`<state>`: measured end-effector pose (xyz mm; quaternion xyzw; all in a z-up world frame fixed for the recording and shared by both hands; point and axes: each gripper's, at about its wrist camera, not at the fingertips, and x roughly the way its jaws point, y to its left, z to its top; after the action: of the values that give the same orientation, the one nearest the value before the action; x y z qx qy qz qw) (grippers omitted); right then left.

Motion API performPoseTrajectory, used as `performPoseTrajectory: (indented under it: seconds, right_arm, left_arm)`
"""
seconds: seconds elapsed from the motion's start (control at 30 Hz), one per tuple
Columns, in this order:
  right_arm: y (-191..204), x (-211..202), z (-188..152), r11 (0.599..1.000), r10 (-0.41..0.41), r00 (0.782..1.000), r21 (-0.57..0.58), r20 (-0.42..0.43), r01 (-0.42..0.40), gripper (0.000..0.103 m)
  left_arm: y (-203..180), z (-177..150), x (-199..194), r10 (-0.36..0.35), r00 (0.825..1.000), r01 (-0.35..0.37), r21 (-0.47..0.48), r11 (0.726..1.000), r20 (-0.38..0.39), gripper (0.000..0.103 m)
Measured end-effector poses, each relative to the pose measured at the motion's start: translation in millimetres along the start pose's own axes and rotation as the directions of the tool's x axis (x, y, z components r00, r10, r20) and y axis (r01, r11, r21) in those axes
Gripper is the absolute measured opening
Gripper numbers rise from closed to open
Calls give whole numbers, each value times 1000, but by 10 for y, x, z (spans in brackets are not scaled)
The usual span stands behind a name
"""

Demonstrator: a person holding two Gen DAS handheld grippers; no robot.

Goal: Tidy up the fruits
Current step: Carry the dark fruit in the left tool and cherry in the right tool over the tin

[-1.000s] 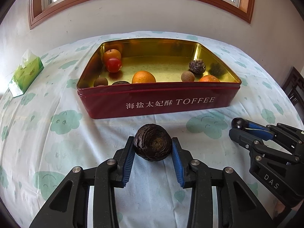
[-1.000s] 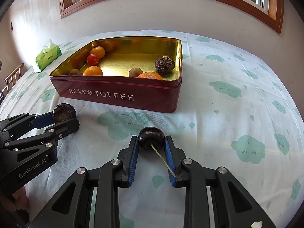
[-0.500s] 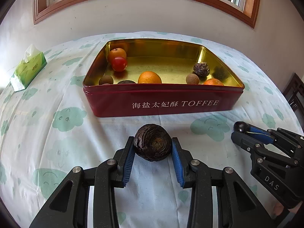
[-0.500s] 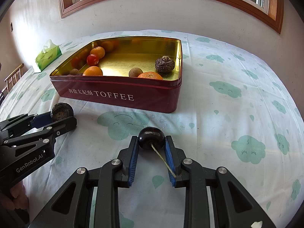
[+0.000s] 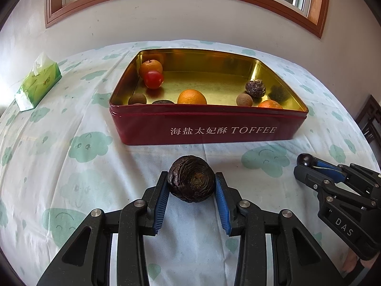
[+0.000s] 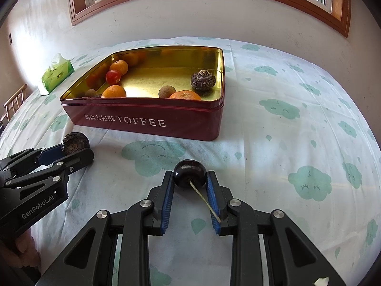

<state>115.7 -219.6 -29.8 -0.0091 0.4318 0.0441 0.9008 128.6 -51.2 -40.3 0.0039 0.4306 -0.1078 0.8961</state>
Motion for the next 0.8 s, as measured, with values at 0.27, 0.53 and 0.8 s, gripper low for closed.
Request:
performPoseTrajectory:
  seconds: [0.27, 0.53, 0.8]
  right_arm:
    - [-37, -100, -27, 1000, -12, 1000, 15, -7, 12, 25]
    - [-45, -250, -32, 1000, -20, 1000, 14, 5, 20, 25]
    - [20, -388, 0, 1000, -14, 1000, -3, 26, 15, 25]
  left_arm:
    - [-15, -83, -83, 0, 1000, 1, 11, 1000, -13, 38]
    - [93, -62, -251, 17, 1000, -17, -2, 1000, 12, 38]
    - [135, 18, -435, 22, 998, -22, -7, 1000, 54, 39]
